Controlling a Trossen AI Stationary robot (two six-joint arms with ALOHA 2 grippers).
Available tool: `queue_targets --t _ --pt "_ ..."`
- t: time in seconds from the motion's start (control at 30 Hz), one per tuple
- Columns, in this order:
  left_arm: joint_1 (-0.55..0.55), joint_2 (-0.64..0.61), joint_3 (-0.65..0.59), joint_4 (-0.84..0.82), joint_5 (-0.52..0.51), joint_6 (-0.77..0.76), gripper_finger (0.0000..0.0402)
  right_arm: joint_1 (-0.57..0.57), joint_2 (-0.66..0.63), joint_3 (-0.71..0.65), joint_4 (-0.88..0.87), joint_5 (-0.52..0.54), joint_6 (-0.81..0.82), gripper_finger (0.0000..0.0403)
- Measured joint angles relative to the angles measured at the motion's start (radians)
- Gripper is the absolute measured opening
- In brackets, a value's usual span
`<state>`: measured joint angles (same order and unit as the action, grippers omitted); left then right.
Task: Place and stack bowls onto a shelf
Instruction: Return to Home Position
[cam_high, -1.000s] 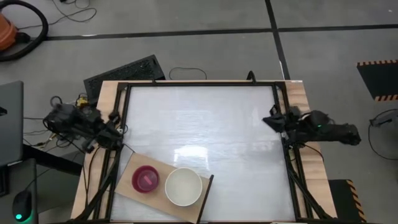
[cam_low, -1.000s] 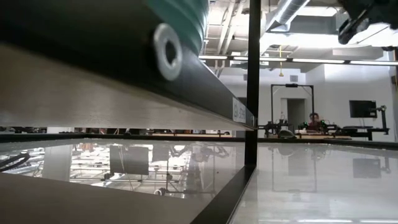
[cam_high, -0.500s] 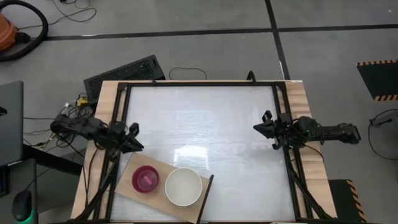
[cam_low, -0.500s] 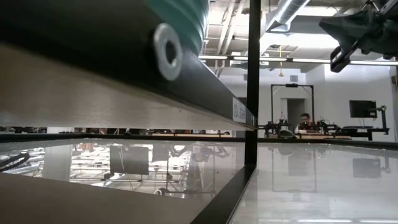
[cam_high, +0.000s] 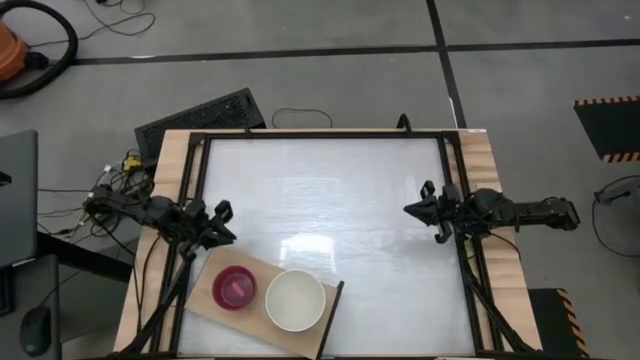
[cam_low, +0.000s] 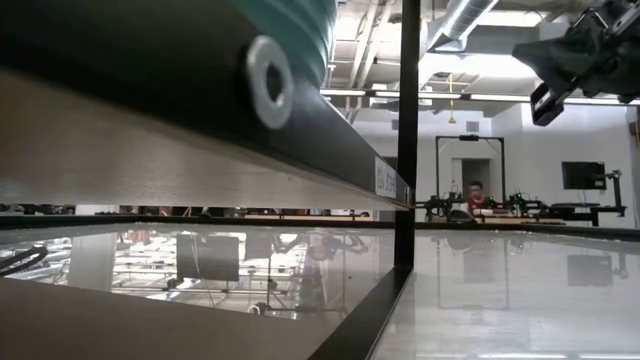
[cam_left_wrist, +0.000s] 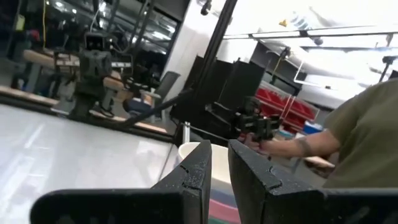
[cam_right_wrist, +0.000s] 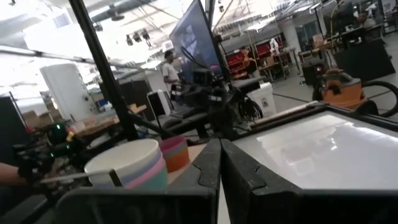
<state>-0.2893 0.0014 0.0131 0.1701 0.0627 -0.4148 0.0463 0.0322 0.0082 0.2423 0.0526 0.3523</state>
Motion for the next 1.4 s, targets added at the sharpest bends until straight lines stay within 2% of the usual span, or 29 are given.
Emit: queue_targets --t 0.4,0.7,1.4 --pt "0.001 0.003 -0.004 -0.034 -0.166 0.018 0.0043 -0.003 0.000 0.000 -0.123 0.000 -0.096 0.0035" --pt "0.000 0.003 -0.004 -0.138 -0.168 -0.008 0.0043 -0.003 0.000 -0.001 -0.209 -0.003 -0.099 0.0035" --pt "0.000 0.005 -0.004 -0.129 -0.164 -0.007 0.0042 -0.003 0.000 -0.002 -0.209 -0.003 -0.098 0.0035"
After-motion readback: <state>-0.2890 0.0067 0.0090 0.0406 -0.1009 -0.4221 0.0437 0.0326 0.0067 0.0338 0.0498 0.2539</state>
